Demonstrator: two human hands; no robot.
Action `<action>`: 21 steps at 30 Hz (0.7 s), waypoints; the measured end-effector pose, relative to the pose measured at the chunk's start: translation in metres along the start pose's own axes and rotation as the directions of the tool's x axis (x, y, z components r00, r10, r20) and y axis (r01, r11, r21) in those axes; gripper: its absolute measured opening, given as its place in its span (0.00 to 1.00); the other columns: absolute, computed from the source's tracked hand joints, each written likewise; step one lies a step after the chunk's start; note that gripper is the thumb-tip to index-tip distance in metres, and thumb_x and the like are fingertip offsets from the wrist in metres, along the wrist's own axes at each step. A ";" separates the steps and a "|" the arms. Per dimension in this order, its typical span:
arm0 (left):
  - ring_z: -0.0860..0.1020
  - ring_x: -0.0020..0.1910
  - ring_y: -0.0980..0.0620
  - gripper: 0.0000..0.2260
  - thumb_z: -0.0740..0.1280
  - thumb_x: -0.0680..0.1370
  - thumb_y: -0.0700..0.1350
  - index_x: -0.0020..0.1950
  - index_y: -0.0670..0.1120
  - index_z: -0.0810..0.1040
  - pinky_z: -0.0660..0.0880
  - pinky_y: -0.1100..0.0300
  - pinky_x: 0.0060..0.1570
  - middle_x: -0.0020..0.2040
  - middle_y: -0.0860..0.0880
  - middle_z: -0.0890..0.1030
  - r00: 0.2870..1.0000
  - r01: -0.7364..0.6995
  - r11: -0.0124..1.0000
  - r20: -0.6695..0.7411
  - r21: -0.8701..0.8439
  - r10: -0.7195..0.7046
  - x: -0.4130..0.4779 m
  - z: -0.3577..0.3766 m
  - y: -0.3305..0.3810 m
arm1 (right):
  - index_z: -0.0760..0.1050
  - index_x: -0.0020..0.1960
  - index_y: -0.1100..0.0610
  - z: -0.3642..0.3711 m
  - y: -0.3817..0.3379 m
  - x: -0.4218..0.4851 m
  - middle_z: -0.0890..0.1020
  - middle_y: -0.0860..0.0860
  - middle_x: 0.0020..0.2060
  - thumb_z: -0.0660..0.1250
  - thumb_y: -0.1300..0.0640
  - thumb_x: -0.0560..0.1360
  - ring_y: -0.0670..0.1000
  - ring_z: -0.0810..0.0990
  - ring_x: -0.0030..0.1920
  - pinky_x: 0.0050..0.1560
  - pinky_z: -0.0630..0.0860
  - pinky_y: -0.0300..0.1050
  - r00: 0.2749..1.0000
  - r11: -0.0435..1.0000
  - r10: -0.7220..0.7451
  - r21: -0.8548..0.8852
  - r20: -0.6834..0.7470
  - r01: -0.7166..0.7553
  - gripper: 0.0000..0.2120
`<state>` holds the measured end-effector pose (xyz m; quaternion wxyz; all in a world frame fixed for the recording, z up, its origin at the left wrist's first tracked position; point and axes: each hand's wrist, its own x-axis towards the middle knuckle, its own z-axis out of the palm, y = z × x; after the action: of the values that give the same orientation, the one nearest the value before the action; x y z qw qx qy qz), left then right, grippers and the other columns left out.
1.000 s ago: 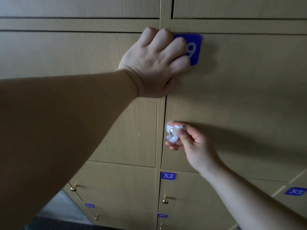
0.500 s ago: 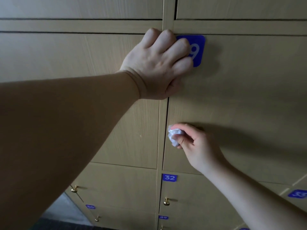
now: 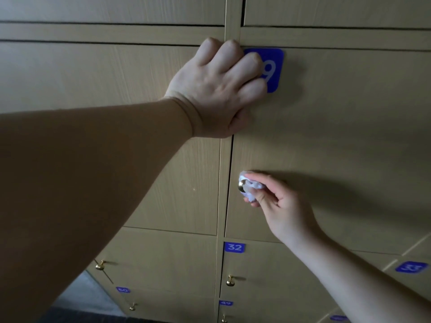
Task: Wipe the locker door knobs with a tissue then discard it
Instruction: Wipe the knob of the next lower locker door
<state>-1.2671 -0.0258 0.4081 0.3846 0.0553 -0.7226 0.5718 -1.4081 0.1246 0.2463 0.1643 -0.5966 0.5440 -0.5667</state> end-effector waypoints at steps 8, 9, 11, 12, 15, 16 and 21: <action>0.67 0.48 0.42 0.12 0.56 0.77 0.49 0.54 0.45 0.72 0.65 0.47 0.44 0.51 0.43 0.80 1.000 -0.003 1.000 0.006 0.002 0.003 -0.001 0.001 0.000 | 0.76 0.57 0.43 0.010 0.012 0.009 0.85 0.49 0.47 0.72 0.59 0.75 0.44 0.85 0.43 0.45 0.83 0.47 0.994 0.980 -0.087 -0.171 0.064 0.097 0.15; 0.66 0.48 0.42 0.12 0.57 0.77 0.49 0.54 0.45 0.71 0.65 0.47 0.44 0.51 0.43 0.80 1.000 -0.003 1.000 0.007 -0.001 0.003 -0.001 0.001 0.000 | 0.77 0.54 0.43 0.012 0.011 0.010 0.85 0.50 0.45 0.73 0.58 0.74 0.44 0.85 0.40 0.43 0.83 0.47 0.996 0.988 -0.079 -0.131 0.048 0.085 0.13; 0.66 0.48 0.42 0.11 0.56 0.76 0.49 0.53 0.45 0.71 0.65 0.47 0.44 0.51 0.44 0.80 1.000 0.002 1.000 0.011 0.006 -0.002 -0.001 0.000 0.000 | 0.79 0.49 0.40 0.015 0.010 0.011 0.85 0.50 0.42 0.72 0.56 0.75 0.49 0.85 0.37 0.42 0.83 0.49 0.999 1.000 -0.019 -0.019 0.028 0.020 0.10; 0.66 0.48 0.42 0.11 0.56 0.76 0.49 0.53 0.45 0.71 0.66 0.47 0.43 0.51 0.44 0.80 1.000 0.005 1.000 0.012 0.007 -0.005 -0.001 0.000 0.000 | 0.79 0.48 0.39 0.016 0.009 0.011 0.85 0.51 0.41 0.71 0.54 0.76 0.51 0.85 0.36 0.42 0.83 0.51 0.999 0.998 0.031 0.049 0.023 -0.032 0.09; 0.65 0.48 0.42 0.11 0.56 0.76 0.48 0.53 0.44 0.71 0.63 0.48 0.45 0.50 0.43 0.80 1.000 0.003 1.000 0.010 -0.011 -0.003 0.000 0.000 -0.001 | 0.81 0.49 0.45 0.018 0.004 0.011 0.86 0.50 0.44 0.66 0.49 0.75 0.56 0.86 0.37 0.42 0.83 0.53 0.986 0.950 0.160 0.265 0.052 -0.168 0.06; 0.65 0.48 0.42 0.11 0.56 0.76 0.48 0.53 0.44 0.71 0.62 0.48 0.45 0.50 0.43 0.80 1.000 0.002 1.000 0.009 -0.009 -0.002 0.000 0.000 -0.001 | 0.81 0.50 0.48 0.018 0.001 0.010 0.86 0.48 0.45 0.64 0.49 0.75 0.56 0.86 0.37 0.42 0.83 0.51 0.980 0.931 0.187 0.305 0.072 -0.200 0.09; 0.66 0.48 0.42 0.11 0.56 0.77 0.49 0.54 0.45 0.71 0.65 0.48 0.44 0.50 0.43 0.80 1.000 0.001 1.000 0.015 0.012 -0.001 -0.001 0.000 0.000 | 0.82 0.54 0.46 0.009 0.003 0.006 0.85 0.44 0.50 0.63 0.51 0.78 0.52 0.86 0.40 0.44 0.83 0.50 0.993 0.974 0.110 0.192 0.042 -0.116 0.10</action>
<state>-1.2663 -0.0265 0.4076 0.3792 0.0620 -0.7219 0.5756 -1.4032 0.1143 0.2442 0.2622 -0.5546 0.5164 -0.5975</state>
